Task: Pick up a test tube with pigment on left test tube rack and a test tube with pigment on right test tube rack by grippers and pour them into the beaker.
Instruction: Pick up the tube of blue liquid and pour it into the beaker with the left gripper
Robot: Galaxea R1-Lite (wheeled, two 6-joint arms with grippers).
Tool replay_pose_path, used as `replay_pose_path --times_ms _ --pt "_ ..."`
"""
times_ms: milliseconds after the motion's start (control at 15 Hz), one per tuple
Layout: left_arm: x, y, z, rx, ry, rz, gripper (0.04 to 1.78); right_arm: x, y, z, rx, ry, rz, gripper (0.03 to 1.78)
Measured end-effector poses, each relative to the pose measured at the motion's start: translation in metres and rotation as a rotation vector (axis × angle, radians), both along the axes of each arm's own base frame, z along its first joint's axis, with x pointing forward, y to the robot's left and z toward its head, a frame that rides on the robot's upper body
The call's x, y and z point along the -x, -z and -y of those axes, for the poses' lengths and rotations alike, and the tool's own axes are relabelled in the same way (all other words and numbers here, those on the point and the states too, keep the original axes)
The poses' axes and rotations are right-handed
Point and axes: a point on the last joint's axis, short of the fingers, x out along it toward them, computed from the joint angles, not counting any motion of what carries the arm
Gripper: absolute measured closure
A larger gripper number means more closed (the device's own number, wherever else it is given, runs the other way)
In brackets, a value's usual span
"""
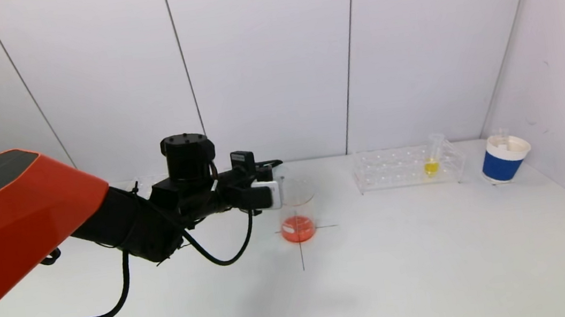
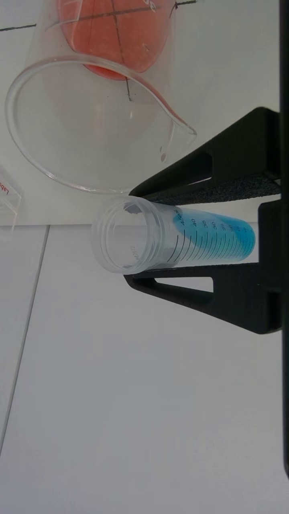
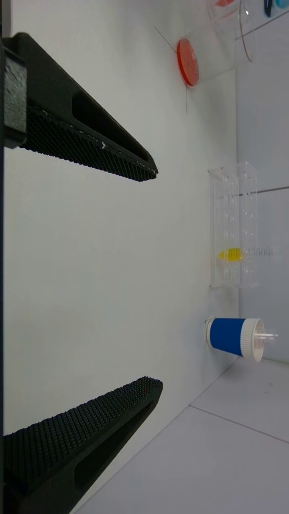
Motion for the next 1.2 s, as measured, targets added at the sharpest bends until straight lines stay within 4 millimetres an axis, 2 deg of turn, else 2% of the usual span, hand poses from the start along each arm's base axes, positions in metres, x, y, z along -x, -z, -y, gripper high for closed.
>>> replay_pose_path --times_ms 1200 --pt "0.0028 0.0017 0.0034 -0.087 -0.003 0.067 1.38 0.0 0.0 0.0 0.0 0.0 0.0 0.04"
